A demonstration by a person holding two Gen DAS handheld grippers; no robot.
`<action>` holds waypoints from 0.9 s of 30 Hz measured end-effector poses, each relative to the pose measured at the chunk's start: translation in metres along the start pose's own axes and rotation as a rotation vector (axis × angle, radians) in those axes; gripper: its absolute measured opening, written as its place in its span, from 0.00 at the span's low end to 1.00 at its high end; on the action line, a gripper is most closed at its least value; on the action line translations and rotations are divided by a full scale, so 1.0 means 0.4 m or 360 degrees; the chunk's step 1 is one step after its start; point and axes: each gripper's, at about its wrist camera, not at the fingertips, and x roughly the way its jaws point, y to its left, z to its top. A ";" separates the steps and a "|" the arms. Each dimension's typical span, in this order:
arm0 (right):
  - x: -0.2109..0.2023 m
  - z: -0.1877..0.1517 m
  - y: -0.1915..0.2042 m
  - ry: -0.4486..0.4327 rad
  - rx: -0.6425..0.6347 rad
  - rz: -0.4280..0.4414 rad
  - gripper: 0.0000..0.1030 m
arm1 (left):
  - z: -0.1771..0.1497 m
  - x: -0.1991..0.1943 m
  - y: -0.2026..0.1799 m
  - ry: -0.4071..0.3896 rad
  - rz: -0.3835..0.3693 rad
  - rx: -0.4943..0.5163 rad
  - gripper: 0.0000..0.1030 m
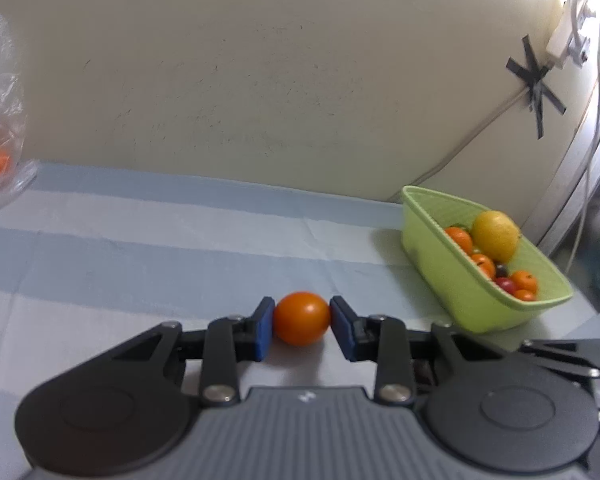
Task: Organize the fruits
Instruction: 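Grasp an orange tomato with the left tool while the right tool grasps a dark tomato, then drop both tomatoes into the green basket and open both tools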
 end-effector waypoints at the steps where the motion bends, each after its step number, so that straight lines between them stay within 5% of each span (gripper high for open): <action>1: -0.010 -0.002 0.002 -0.0006 0.0001 0.0003 0.26 | -0.006 -0.016 -0.004 -0.0015 -0.0007 0.0002 0.30; 11: -0.141 -0.051 0.005 -0.0133 0.0054 -0.0056 0.26 | -0.057 -0.123 -0.094 -0.0025 -0.0168 0.0003 0.30; 16: -0.214 -0.054 -0.043 -0.0248 0.0079 -0.0171 0.26 | 0.002 -0.116 -0.178 -0.0025 -0.0303 0.0029 0.30; 21: -0.256 -0.022 -0.147 -0.0387 0.0187 -0.0297 0.26 | 0.093 -0.045 -0.265 -0.0017 -0.0415 0.0048 0.30; 27: -0.188 -0.010 -0.246 -0.0371 0.0263 -0.0370 0.26 | 0.136 0.125 -0.302 0.0119 -0.0414 0.0000 0.30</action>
